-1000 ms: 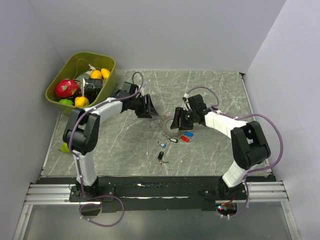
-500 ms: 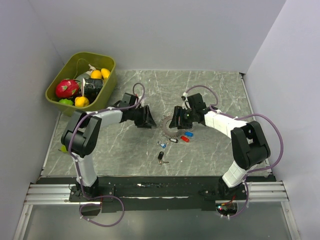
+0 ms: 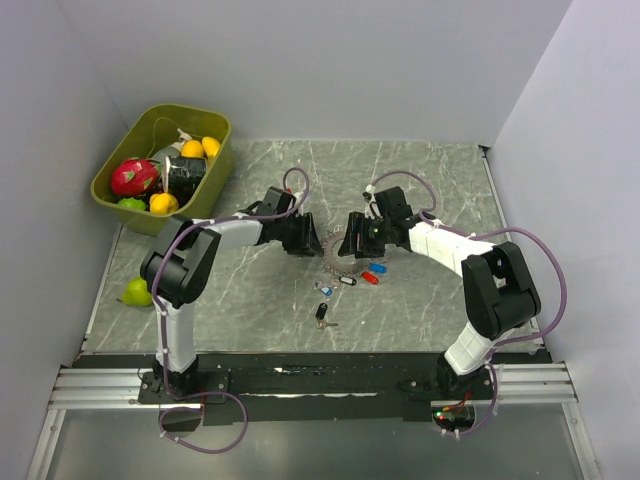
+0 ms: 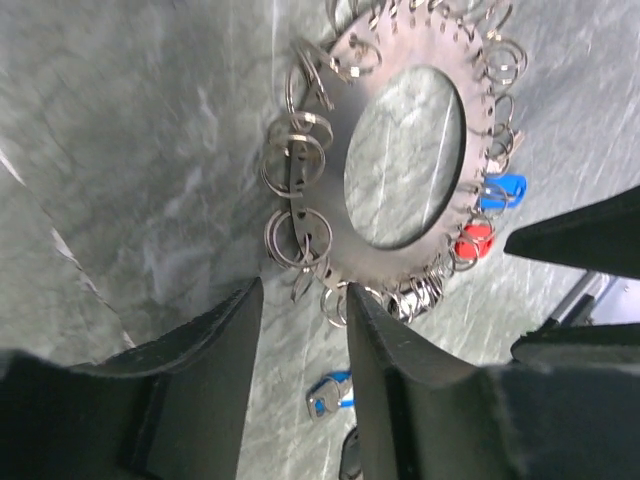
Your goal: Put the keys on the keyring
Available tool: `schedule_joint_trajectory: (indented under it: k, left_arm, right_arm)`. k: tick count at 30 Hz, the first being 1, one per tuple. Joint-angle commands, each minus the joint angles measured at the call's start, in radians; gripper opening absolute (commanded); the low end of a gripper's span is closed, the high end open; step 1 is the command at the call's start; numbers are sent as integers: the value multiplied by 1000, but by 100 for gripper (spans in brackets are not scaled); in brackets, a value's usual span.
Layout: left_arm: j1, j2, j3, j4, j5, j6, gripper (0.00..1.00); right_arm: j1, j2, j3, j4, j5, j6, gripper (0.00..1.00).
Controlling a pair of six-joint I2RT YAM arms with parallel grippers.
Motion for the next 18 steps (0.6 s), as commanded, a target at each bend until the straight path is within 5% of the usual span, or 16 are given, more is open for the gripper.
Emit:
schedule_joint_trajectory:
  k: [1,18]
  left_arm:
    - [-11,20,37,-6,-38,28,43]
    - [-52,10,2,-6,-113,38,36]
  right_arm:
    - [5,-32,26,13,1,-8,64]
    - [5,-30,11,27,-4,-2,64]
